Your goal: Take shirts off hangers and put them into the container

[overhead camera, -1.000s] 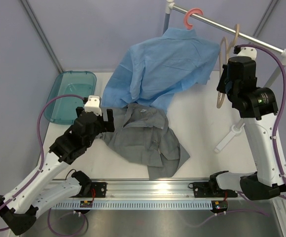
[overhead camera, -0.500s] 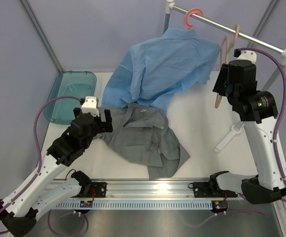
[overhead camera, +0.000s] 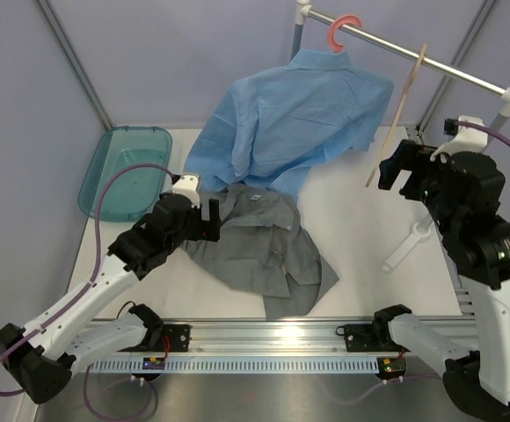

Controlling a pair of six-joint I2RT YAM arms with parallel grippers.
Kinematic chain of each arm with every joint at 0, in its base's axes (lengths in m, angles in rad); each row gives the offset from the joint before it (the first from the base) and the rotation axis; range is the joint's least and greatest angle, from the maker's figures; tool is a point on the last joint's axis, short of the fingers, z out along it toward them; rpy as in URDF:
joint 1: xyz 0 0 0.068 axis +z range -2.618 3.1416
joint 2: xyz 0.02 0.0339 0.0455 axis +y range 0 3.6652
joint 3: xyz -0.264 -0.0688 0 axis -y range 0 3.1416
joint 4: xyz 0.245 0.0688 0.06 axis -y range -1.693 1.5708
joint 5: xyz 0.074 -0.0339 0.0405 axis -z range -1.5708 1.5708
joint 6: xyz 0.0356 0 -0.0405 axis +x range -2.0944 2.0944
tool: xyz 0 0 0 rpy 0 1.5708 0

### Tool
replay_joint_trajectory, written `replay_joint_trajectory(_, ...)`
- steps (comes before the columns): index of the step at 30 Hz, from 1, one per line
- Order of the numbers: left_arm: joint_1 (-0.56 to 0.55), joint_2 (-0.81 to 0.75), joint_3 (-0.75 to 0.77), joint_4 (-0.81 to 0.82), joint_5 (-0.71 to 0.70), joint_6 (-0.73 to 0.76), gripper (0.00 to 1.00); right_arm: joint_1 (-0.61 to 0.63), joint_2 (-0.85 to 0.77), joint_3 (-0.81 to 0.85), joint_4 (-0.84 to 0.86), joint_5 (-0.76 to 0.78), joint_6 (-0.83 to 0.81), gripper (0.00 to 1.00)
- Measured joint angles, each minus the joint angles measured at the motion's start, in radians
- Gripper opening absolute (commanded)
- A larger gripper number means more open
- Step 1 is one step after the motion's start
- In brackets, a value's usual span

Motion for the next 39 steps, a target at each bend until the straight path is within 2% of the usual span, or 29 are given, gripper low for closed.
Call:
replay_joint_trajectory(8,-0.14,0.243,0.022,0.016,-0.017,-0.074,0.99,-0.001,-0.233,-0.197,0.028,-0.11,-0.026,0.99)
replay_joint_trajectory(14,-0.145,0.442,0.022,0.047,-0.145,-0.125,0.99,-0.001,-0.327,-0.346,0.043,-0.258,-0.027,1.0)
replay_joint_trajectory(20,-0.145,0.59,0.008,0.109,-0.171,-0.186,0.99,-0.001,-0.385,-0.425,0.06,-0.359,-0.029,0.99)
replay_joint_trajectory(23,-0.145,0.643,-0.009,0.135,-0.161,-0.223,0.88,-0.001,-0.406,-0.439,0.071,-0.385,-0.034,0.99)
replay_joint_trajectory(24,-0.145,0.649,-0.018,0.144,-0.158,-0.235,0.77,-0.001,-0.413,-0.441,0.074,-0.389,-0.036,0.99)
replay_joint_trajectory(26,-0.145,0.65,-0.042,0.16,-0.149,-0.258,0.64,-0.001,-0.427,-0.444,0.078,-0.396,-0.039,0.99)
replay_joint_trajectory(27,-0.145,0.65,-0.056,0.172,-0.143,-0.273,0.5,-0.001,-0.433,-0.446,0.08,-0.398,-0.04,0.99)
replay_joint_trajectory(30,-0.145,0.65,-0.078,0.202,-0.12,-0.306,0.29,-0.001,-0.445,-0.453,0.095,-0.408,-0.042,0.99)
replay_joint_trajectory(31,-0.145,0.65,-0.08,0.209,-0.114,-0.313,0.13,-0.001,-0.447,-0.455,0.098,-0.411,-0.042,0.99)
replay_joint_trajectory(32,-0.145,0.651,-0.081,0.215,-0.112,-0.321,0.05,-0.001,-0.449,-0.458,0.099,-0.413,-0.042,0.99)
replay_joint_trajectory(33,-0.145,0.652,-0.081,0.22,-0.108,-0.322,0.0,-0.001,-0.452,-0.461,0.101,-0.414,-0.042,1.0)
replay_joint_trajectory(39,-0.145,0.637,-0.083,0.217,-0.089,-0.323,0.0,-0.001,-0.469,-0.472,0.104,-0.415,-0.043,0.99)
